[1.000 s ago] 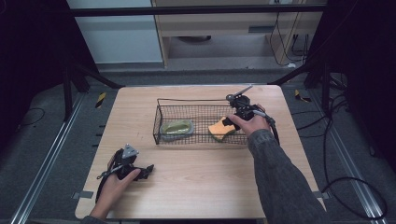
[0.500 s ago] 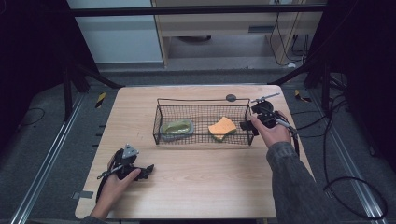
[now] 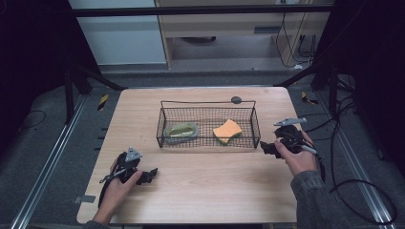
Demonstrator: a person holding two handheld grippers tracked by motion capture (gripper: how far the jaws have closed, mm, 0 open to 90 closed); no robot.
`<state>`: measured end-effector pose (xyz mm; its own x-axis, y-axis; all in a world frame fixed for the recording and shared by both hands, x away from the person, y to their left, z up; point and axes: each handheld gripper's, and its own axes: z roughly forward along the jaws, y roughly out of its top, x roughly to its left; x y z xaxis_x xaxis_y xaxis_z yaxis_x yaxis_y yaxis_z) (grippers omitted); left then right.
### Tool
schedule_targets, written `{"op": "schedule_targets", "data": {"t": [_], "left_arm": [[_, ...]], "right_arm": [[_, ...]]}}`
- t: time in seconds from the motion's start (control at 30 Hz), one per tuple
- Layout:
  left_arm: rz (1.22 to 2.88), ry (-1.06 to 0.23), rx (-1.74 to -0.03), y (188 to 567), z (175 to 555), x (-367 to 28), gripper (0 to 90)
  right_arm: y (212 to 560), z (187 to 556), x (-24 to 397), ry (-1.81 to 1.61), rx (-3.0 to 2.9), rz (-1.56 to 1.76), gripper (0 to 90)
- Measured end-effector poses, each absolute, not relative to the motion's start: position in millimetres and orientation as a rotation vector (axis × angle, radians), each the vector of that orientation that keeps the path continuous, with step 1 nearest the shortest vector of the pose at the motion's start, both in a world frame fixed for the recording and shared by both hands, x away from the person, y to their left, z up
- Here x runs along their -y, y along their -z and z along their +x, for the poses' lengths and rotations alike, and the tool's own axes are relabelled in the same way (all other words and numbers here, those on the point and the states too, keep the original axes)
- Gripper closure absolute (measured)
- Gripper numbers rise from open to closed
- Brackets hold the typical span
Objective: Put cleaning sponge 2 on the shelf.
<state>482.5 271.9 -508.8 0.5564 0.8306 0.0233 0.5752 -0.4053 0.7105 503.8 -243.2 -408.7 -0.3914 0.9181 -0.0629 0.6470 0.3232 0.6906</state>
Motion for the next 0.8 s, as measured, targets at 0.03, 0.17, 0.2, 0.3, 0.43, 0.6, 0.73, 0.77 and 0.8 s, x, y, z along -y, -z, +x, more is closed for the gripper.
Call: {"op": "schedule_targets", "data": {"t": [0.03, 0.17, 0.2, 0.3, 0.43, 0.6, 0.73, 0.77, 0.8], "left_arm": [[2.130, -0.499, -1.124, 508.8, 482.6, -271.9, 0.0], [2.128, -0.498, -1.125, 508.9, 482.6, -271.4, 0.0], [2.128, -0.498, -1.125, 508.9, 482.6, -271.4, 0.0], [2.127, -0.498, -1.126, 508.9, 482.5, -271.3, 0.0], [2.125, -0.499, -1.128, 508.9, 482.6, -271.1, 0.0], [2.125, -0.499, -1.129, 508.9, 482.6, -270.9, 0.0], [2.124, -0.500, -1.130, 508.9, 482.6, -270.9, 0.0], [2.125, -0.499, -1.130, 508.9, 482.6, -270.9, 0.0], [2.124, -0.499, -1.130, 508.9, 482.6, -270.9, 0.0]], "right_arm": [[410.3, 501.8, 244.2, -0.814, -2.146, 1.376, 9.9], [423.5, 493.1, 246.0, -0.814, -2.155, 1.381, 9.5], [426.9, 492.1, 246.4, -0.808, -2.153, 1.378, 9.5], [444.4, 488.3, 247.8, -0.806, -2.159, 1.400, 9.8], [457.0, 488.3, 250.0, -0.811, -2.154, 1.422, 9.9], [474.7, 493.2, 257.4, -0.804, -2.129, 1.472, 10.2], [483.8, 498.0, 264.9, -0.822, -2.090, 1.518, 10.6], [486.8, 499.5, 267.0, -0.830, -2.073, 1.534, 10.6], [489.0, 500.4, 268.6, -0.831, -2.065, 1.543, 10.7]]}}
